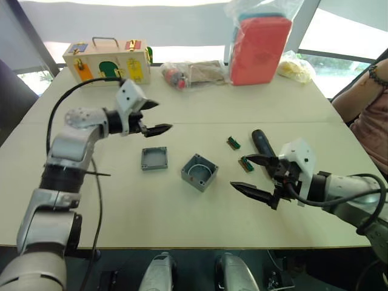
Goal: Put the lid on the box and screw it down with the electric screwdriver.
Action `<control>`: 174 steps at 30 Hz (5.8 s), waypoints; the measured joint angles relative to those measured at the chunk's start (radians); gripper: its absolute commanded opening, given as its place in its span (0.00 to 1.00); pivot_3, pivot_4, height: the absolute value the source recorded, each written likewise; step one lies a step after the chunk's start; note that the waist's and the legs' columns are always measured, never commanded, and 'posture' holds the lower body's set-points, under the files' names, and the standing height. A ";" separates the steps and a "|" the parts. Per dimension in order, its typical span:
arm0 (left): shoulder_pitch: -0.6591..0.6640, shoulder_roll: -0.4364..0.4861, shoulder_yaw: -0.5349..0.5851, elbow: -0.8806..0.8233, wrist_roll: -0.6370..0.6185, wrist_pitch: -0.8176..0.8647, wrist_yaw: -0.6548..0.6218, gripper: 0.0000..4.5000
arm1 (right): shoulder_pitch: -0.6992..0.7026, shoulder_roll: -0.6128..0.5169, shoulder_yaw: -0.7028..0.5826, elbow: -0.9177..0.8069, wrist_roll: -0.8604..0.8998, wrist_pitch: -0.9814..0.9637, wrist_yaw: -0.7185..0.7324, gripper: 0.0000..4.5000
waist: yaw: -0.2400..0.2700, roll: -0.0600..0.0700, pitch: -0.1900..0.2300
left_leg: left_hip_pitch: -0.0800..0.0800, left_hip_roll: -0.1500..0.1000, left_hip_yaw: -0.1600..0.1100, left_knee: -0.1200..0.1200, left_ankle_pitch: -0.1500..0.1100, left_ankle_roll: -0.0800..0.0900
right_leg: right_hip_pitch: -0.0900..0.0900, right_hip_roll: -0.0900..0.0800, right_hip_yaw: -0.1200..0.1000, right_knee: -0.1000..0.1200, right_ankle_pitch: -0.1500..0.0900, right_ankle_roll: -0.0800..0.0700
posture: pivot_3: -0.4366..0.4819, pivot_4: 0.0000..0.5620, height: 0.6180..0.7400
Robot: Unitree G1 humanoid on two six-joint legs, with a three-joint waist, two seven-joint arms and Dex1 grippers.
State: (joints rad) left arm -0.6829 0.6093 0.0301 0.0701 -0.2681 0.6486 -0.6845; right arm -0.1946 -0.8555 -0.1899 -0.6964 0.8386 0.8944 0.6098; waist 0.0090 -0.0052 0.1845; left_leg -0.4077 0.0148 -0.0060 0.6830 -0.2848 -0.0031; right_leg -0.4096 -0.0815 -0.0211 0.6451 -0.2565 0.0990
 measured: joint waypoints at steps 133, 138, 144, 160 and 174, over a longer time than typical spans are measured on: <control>-0.106 0.184 -0.134 0.219 -0.133 -0.186 -0.783 0.98 | -0.086 0.209 0.545 0.595 -1.828 -1.381 -0.547 0.04 | -0.023 -0.008 0.007 | -0.003 -0.002 0.022 -0.002 0.001 -0.002 | -0.014 0.001 0.016 0.005 0.000 0.000 | 0.48 0.27 0.92; -0.106 0.184 -0.134 0.218 -0.133 -0.185 -0.776 0.98 | -0.087 0.212 0.558 0.595 -1.843 -1.387 -0.563 0.04 | -0.023 -0.008 0.007 | -0.003 -0.002 0.022 -0.002 0.001 -0.002 | -0.014 0.001 0.016 0.005 0.000 0.000 | 0.48 0.27 0.92; -0.105 0.169 -0.134 0.212 -0.133 -0.186 -0.769 0.98 | -0.082 0.213 0.569 0.595 -1.850 -1.401 -0.570 0.04 | -0.022 -0.008 0.007 | -0.003 -0.002 0.022 -0.002 0.001 -0.002 | -0.014 0.001 0.016 0.005 0.000 0.000 | 0.48 0.27 0.92; -0.100 0.034 -0.163 0.191 -0.089 -0.278 -0.705 0.83 | -0.048 0.209 0.568 0.615 -1.884 -1.401 -0.646 0.04 | -0.019 -0.010 0.006 | -0.002 -0.002 0.023 0.000 0.001 -0.002 | -0.013 0.000 0.016 0.006 0.000 0.000 | 0.48 0.27 0.92; -0.137 -0.160 -0.297 0.302 0.043 -0.462 -0.685 0.01 | -0.019 0.205 0.563 0.619 -1.880 -1.398 -0.677 0.04 | -0.017 -0.010 0.004 | 0.000 -0.003 0.023 0.000 0.001 -0.002 | -0.011 0.000 0.016 0.006 0.000 0.000 | 0.48 0.27 0.92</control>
State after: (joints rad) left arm -0.8197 0.4492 -0.2667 0.3725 -0.2249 0.1865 -1.3696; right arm -0.2138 -0.6505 0.3733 -0.0774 -1.0411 -0.5036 -0.0675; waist -0.0082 -0.0153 0.1889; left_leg -0.4080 0.0123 0.0175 0.6828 -0.2838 -0.0049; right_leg -0.4203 -0.0815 -0.0050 0.6509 -0.2564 0.0992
